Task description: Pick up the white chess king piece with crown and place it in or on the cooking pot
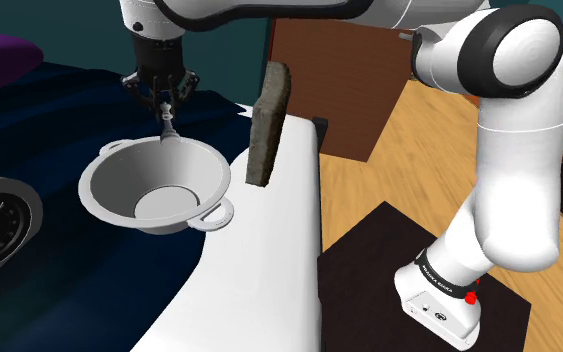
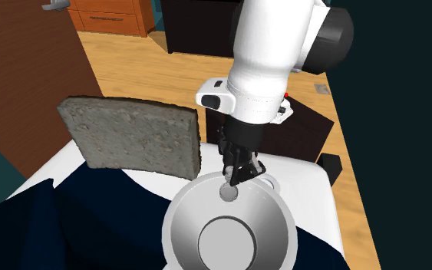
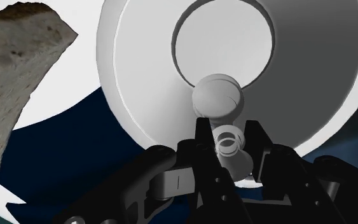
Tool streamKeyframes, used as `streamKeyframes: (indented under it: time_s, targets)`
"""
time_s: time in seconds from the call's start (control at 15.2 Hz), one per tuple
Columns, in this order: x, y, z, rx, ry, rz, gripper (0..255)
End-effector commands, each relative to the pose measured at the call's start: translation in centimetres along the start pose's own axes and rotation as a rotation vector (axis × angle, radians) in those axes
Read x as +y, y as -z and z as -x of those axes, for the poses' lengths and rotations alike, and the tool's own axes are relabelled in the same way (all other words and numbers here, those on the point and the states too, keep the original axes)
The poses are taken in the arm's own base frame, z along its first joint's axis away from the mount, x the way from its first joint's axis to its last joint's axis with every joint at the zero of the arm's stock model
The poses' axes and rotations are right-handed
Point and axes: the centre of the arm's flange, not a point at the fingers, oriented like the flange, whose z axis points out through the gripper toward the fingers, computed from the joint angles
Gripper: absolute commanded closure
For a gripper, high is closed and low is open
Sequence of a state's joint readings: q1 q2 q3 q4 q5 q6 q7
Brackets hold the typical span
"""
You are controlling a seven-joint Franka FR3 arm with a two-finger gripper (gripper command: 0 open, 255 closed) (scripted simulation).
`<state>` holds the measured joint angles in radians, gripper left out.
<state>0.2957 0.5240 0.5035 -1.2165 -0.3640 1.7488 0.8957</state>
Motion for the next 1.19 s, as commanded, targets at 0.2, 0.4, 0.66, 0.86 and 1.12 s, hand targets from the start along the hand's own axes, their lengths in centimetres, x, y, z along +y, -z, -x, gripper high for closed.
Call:
streamKeyframes:
  time_s: [0.2, 0.4, 0.66, 0.86, 1.12]
  targets:
    - [-2.7, -0.8, -1.2, 0.0, -0.003, 0.002, 255]
    - [-2.7, -2.3, -1.0, 0.0, -0.003, 0.002, 255]
    - [-2.8, -4.4, -0.7, 0.0, -0.003, 0.002, 255]
    - [-2.8, -6.0, -0.5, 0.0, -0.003, 0.002, 255]
    - [-2.9, -8.1, -0.2, 0.0, -0.003, 0.002, 255]
